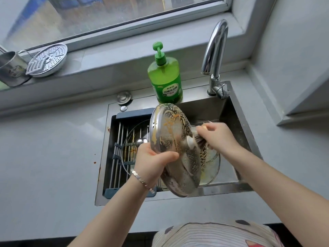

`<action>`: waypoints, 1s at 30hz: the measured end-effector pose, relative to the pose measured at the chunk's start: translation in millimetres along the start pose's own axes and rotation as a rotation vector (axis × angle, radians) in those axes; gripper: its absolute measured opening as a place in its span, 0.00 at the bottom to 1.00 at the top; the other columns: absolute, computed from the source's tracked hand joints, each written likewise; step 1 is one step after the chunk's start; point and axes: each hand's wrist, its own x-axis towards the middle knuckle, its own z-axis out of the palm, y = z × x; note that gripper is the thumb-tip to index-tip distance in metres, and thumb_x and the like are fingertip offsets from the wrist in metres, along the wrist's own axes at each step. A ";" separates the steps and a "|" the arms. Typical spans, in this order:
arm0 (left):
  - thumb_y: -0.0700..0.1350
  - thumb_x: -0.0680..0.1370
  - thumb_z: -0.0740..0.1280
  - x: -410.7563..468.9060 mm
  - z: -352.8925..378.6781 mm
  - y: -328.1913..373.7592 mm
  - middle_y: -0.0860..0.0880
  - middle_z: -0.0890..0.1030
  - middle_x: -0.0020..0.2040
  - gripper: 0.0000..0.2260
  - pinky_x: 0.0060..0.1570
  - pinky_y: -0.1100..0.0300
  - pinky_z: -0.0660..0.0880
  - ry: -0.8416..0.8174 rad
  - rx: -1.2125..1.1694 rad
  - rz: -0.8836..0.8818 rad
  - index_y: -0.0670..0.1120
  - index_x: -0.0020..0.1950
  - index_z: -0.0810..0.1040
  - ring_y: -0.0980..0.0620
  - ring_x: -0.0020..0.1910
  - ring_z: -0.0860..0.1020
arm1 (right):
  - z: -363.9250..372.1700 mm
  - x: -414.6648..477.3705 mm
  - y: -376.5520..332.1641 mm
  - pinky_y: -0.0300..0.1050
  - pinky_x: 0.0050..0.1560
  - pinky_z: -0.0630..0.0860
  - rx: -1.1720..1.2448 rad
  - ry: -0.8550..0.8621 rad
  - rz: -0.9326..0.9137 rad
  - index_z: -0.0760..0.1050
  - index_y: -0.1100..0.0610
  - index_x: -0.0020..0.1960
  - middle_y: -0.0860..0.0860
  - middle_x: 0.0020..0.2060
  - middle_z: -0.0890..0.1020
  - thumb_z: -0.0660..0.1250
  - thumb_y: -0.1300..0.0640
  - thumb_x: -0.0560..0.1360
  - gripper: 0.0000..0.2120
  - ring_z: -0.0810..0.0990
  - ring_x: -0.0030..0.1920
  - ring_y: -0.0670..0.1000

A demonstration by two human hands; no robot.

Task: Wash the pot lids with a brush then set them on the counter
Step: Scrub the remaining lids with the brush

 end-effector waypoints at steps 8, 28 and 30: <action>0.33 0.58 0.72 1.4 20.1 -13.5 0.45 0.83 0.33 0.08 0.35 0.56 0.80 0.006 -0.045 -0.099 0.43 0.35 0.82 0.49 0.34 0.82 | 2.6 -32.4 3.5 0.44 0.37 0.67 -0.488 0.161 -0.265 0.73 0.47 0.47 0.46 0.41 0.75 0.63 0.44 0.73 0.08 0.75 0.40 0.52; 0.42 0.73 0.70 60.5 23.4 -47.5 0.42 0.81 0.49 0.18 0.47 0.53 0.80 -0.047 0.124 -0.467 0.37 0.60 0.72 0.47 0.46 0.81 | -21.6 31.0 48.6 0.39 0.49 0.74 -0.138 -0.021 -0.088 0.77 0.49 0.50 0.43 0.43 0.82 0.78 0.50 0.62 0.18 0.79 0.47 0.44; 0.46 0.75 0.68 64.7 17.8 -52.4 0.45 0.77 0.52 0.22 0.47 0.56 0.78 0.001 0.337 -0.465 0.41 0.64 0.65 0.50 0.47 0.78 | -15.3 41.7 50.5 0.40 0.48 0.75 -0.258 -0.047 -0.117 0.76 0.51 0.52 0.45 0.43 0.82 0.77 0.48 0.63 0.20 0.79 0.47 0.45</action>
